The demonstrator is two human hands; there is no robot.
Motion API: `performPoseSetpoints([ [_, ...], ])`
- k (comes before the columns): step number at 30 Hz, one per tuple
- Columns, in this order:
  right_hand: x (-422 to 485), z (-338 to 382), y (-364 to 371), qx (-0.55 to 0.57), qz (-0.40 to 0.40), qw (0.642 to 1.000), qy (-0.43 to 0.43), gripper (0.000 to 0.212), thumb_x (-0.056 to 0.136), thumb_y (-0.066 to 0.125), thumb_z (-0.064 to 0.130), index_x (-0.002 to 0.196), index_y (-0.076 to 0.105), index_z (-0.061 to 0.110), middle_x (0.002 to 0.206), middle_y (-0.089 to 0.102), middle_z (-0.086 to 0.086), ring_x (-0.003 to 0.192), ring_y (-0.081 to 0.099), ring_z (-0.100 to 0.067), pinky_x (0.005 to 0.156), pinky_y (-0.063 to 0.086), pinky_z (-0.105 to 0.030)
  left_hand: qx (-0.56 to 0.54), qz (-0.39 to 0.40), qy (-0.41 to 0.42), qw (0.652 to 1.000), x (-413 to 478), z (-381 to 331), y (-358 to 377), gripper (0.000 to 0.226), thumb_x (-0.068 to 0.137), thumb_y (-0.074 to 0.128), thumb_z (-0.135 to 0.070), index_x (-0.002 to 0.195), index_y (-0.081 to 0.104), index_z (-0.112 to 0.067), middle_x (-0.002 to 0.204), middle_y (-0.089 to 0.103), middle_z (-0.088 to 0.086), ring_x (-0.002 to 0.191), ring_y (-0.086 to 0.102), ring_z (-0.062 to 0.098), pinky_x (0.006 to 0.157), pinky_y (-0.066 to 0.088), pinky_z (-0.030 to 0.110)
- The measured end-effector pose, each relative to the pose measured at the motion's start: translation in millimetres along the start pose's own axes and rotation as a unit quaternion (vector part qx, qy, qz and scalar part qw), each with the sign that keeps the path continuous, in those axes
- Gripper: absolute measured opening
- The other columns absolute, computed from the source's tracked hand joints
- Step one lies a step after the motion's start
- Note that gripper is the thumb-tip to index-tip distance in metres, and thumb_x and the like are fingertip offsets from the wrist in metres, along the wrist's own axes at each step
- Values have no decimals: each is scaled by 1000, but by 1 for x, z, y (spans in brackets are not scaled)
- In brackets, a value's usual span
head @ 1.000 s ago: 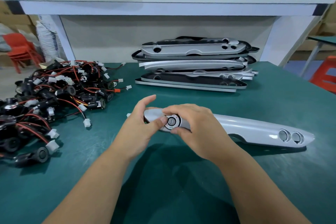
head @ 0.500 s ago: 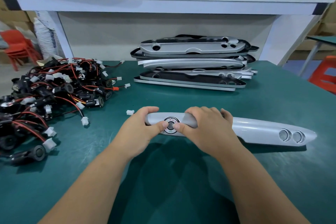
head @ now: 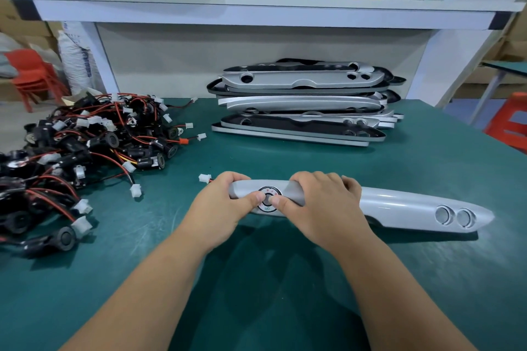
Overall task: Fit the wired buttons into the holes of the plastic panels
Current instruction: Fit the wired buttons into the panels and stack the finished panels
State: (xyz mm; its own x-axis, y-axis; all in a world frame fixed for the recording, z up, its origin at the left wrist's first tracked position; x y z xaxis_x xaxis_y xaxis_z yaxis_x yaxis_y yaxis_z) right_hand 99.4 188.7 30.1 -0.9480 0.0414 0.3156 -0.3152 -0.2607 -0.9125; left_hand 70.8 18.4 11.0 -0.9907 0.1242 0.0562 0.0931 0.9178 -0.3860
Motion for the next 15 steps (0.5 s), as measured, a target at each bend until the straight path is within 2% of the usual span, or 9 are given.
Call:
performPoseSetpoints([
  [3, -2, 1, 2, -8, 6, 1000, -6, 64, 76, 30, 77, 118, 51, 34, 111, 56, 12, 109, 43, -15, 105, 13, -39, -15, 4, -14, 1000, 0, 3, 1, 15, 83, 71, -30, 93, 61, -25, 82, 72, -3, 85, 67, 25, 87, 53, 47],
  [9, -2, 1, 4, -16, 7, 1000, -11, 79, 62, 30, 89, 115, 51, 34, 105, 55, 13, 107, 44, -15, 107, 15, -42, -23, 11, -18, 1000, 2, 7, 3, 15, 83, 71, -31, 94, 62, -26, 86, 72, -1, 78, 67, 19, 86, 53, 48],
  [15, 2, -4, 5, 11, 4, 1000, -2, 64, 68, 41, 83, 111, 52, 36, 100, 53, 15, 104, 43, -14, 103, 13, -38, -37, 23, -20, 999, 2, 7, 4, 14, 84, 71, -25, 93, 61, -26, 86, 72, -2, 77, 65, 17, 88, 52, 47],
])
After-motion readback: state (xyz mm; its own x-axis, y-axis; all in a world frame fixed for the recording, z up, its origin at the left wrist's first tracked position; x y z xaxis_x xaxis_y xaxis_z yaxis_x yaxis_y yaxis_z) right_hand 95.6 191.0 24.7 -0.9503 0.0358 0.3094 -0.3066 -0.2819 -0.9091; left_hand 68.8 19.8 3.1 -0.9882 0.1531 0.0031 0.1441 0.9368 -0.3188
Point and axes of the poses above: each hand's wrist, its own x-axis towards the middle knuckle, its own y-axis out of the palm, z = x × y, the point moved 6 cm from there along x, towards the middle knuckle
